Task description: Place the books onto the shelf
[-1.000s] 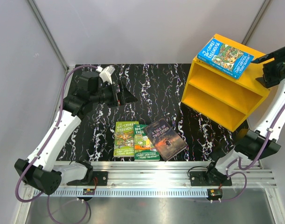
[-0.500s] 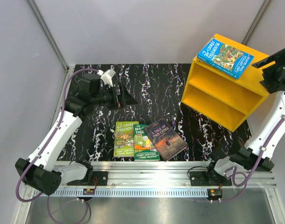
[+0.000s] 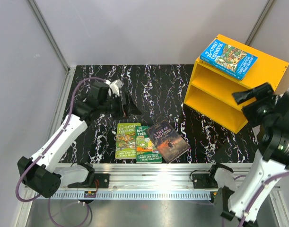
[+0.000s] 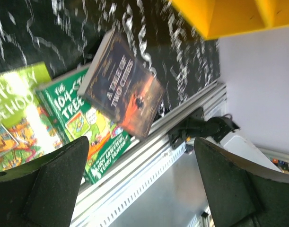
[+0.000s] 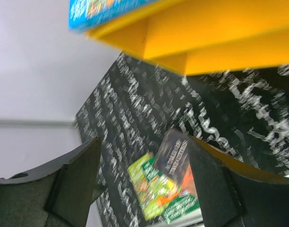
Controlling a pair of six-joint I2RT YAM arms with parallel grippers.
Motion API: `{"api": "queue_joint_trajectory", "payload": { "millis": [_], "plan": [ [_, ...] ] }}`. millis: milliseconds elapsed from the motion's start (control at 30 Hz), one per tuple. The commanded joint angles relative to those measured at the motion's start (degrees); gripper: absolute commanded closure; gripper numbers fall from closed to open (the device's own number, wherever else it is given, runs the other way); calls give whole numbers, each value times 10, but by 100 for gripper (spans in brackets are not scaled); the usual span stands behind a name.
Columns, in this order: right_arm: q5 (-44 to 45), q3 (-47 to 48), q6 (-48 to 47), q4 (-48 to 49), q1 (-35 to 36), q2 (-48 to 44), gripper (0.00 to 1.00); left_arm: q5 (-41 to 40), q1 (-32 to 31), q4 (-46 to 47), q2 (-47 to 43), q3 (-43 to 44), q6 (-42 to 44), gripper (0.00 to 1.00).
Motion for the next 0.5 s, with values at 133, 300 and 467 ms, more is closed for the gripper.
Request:
{"api": "queue_joint_trajectory", "payload": {
  "millis": [133, 300, 467],
  "plan": [
    [-223, -253, 52, 86, 13, -163, 18, -60, -93, 45, 29, -85, -51, 3],
    [-232, -360, 46, 90, 38, -191, 17, -107, -119, 101, 51, -145, -103, 1],
    [-217, -331, -15, 73, 91, -38, 15, -161, -118, 68, 62, -144, -67, 1]
  ]
}}
